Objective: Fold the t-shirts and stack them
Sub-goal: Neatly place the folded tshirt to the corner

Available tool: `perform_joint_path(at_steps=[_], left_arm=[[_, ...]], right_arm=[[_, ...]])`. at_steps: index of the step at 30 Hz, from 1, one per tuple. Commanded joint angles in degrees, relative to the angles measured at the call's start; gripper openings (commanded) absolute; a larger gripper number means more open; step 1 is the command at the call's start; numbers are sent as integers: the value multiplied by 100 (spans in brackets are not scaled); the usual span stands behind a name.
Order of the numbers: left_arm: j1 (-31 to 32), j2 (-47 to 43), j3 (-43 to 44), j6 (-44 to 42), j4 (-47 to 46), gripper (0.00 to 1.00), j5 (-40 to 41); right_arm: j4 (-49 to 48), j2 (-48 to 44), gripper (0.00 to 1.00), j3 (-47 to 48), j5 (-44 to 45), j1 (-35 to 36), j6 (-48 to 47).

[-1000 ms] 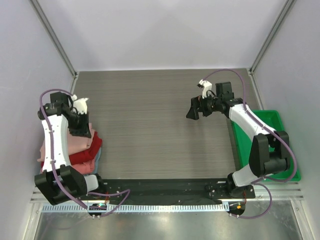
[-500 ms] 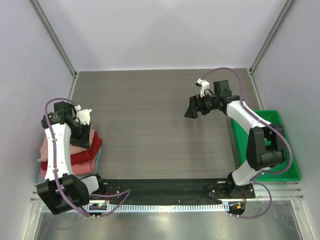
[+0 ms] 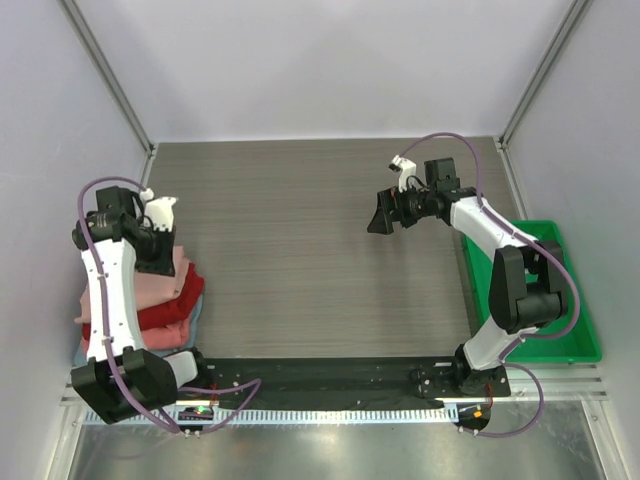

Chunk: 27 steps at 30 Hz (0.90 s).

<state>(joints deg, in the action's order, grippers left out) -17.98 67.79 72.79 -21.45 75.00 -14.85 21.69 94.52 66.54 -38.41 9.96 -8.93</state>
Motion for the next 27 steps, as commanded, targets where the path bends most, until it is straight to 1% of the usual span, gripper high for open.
perform_joint_path(at_steps=[1, 2, 3, 7, 13, 18, 20, 27], left_arm=[[-30, -55, -432, -34, -187, 0, 315], [-30, -107, -555, -8, -362, 0, 421], [-39, -169, -765, 62, -450, 0, 691], [-144, -257, -1197, -60, -609, 0, 861], [-145, -635, -1908, -596, -285, 0, 1002], [-145, -1215, -2418, -834, 137, 0, 1160], [-162, -1320, -2489, -808, 312, 1, 1186], [-189, -1286, -2270, -799, 629, 0, 1108]], right_arm=[[-148, -4, 100, 271, -87, 15, -100], [-157, 5, 100, 271, -70, 15, -109], [-157, 22, 100, 280, -78, 15, -118], [-139, 66, 100, 245, -87, 24, -100], [-104, 119, 100, 245, -79, 24, -197], [-95, 277, 100, 324, -131, 15, -162], [-78, 321, 100, 368, -123, 24, -162], [10, 392, 100, 456, -123, 33, -232]])
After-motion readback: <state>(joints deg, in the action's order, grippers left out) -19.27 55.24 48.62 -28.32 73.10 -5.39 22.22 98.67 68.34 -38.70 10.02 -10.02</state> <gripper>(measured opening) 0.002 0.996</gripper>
